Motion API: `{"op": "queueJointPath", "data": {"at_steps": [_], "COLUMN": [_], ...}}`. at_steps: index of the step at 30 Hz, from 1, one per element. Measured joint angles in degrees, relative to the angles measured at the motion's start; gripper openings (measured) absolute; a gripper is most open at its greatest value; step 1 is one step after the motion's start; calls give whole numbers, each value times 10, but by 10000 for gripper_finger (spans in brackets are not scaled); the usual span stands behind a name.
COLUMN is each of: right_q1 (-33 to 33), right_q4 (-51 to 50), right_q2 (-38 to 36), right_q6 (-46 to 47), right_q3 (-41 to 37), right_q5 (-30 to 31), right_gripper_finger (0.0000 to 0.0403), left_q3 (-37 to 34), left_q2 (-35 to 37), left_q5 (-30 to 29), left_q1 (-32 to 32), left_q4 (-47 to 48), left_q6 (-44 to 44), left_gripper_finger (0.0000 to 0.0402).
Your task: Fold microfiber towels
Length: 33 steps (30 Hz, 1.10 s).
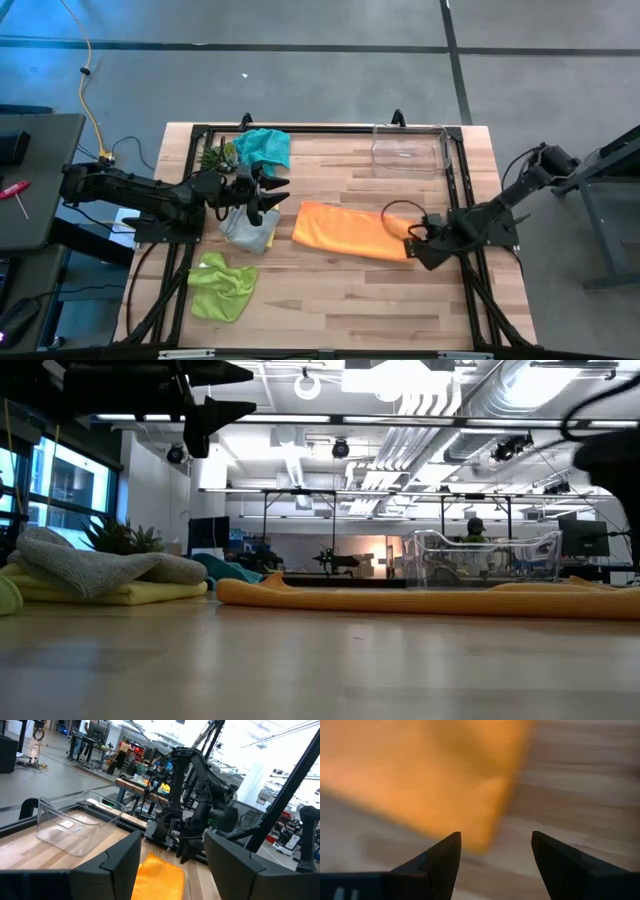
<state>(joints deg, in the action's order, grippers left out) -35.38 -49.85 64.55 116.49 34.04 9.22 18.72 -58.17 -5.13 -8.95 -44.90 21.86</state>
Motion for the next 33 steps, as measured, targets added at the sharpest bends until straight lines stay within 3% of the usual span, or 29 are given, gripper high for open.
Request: {"op": "queueJointPath", "data": {"at_steps": [4,10,14,28,33], "right_q1": [-26,-10,9,65,92], "right_q4": [-12,129,174,224,240], "right_q2": [20,21,13,-1,5], "right_q6": [67,75,69,49,40], "right_q3": [-6,-76,-110,-117,-126], "right_q5": [-6,43,42,57,103], "right_gripper_finger": [236,236,236,236,231], "left_q3": [0,0,0,0,0], "left_q2": [0,0,0,0,0], "left_q5": [-2,-6,-14,-21,-21], "left_q1": [0,0,0,0,0], "left_q4": [0,0,-2,-4,-4], "left_q6": [-2,-9,-3,3,0], "left_gripper_finger": [209,209,209,209,209]}}
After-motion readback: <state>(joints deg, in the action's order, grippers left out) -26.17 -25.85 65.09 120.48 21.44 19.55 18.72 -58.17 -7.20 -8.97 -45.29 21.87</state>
